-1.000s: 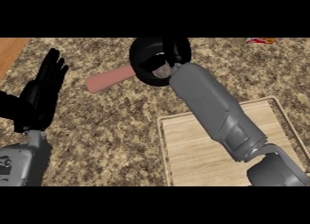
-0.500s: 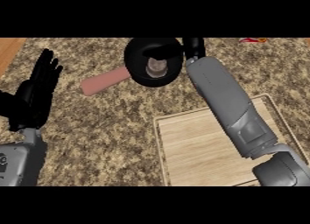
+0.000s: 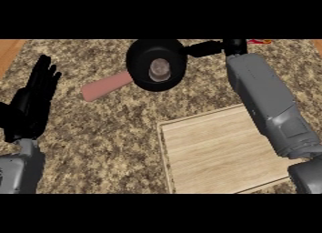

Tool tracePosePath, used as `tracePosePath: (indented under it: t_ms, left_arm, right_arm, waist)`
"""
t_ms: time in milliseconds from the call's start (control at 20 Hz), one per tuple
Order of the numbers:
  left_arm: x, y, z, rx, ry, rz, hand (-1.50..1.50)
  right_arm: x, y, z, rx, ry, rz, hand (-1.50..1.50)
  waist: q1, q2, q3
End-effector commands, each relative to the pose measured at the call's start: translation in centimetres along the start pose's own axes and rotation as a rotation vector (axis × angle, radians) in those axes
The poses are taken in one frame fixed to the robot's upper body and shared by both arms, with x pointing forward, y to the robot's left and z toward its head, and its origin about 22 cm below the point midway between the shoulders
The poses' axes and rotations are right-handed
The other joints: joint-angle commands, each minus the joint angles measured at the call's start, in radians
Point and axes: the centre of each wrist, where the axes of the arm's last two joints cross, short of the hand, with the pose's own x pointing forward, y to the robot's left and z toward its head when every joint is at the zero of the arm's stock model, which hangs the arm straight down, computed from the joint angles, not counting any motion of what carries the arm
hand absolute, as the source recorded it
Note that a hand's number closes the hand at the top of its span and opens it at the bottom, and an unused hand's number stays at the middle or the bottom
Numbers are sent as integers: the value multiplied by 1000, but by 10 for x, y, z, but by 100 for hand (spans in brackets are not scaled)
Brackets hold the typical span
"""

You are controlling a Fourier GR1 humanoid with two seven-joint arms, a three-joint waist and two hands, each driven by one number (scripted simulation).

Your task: Pick the cupcake from the tray and place it in the pot

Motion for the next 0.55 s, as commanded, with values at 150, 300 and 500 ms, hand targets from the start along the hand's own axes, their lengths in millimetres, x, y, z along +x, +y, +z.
tracePosePath:
  t_ms: [150, 300, 500]
  left_arm:
    - [-6, 17, -2, 17, 4, -8, 0]
    - [-13, 3, 10, 13, 20, 2, 0]
    - [0, 5, 21, -5, 5, 2, 0]
  right_arm:
    - [-22, -46, 5, 62, 8, 7, -150]
    - [-26, -63, 6, 66, -6, 8, -150]
    - [-25, -71, 5, 38, 14, 0, -150]
  waist:
    - [-12, -3, 0]
    - [-10, -3, 0]
    - [0, -4, 0]
